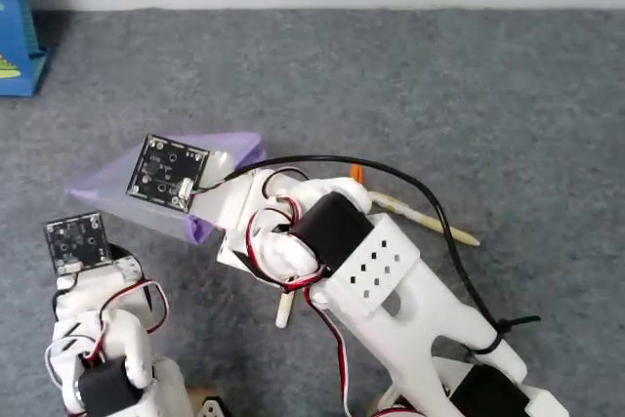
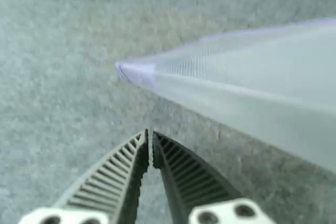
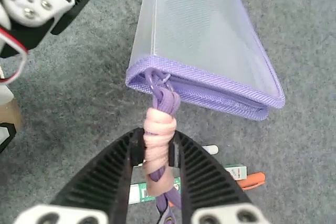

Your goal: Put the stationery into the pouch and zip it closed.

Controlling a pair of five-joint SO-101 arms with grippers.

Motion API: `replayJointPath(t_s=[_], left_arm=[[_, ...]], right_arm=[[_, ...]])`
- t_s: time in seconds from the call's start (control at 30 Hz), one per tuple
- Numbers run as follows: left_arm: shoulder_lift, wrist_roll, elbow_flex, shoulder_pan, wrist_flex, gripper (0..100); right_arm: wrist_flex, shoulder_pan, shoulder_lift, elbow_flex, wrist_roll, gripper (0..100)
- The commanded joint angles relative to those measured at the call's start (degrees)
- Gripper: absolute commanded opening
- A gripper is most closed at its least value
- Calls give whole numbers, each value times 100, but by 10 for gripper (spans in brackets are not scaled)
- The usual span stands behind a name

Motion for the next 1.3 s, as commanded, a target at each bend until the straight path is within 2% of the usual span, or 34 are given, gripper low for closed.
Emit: replayJointPath(t_s=[0.0,0.07,0.13,0.27,0.4,0.57,0.8,1.03,1.27], left_arm=[[-62,114,-602,-44,-141,28],[-62,273,-769,-44,-53,62],[-62,809,-954,-26,211,110],[-62,1530,-1349,-18,897,273],[-62,1679,-1429,26,1020,371],[-62,1697,-1824,870,1363,372],[-62,1855,-2105,1626,1327,372],[-62,1855,-2281,1846,1389,372],[-53,1855,-1789,2004,1055,372]], right_arm=[[40,-22,-259,35,-44,9],[4,-22,-259,97,-44,9],[-22,-22,-259,141,-44,9],[-22,-22,-321,141,-44,9],[-110,-22,-716,149,-123,9],[-295,-13,-1226,316,-255,9],[-1121,-4,-1578,1196,-237,9],[-1508,497,-1569,1424,-237,9],[-1393,347,-1631,1451,-246,9]])
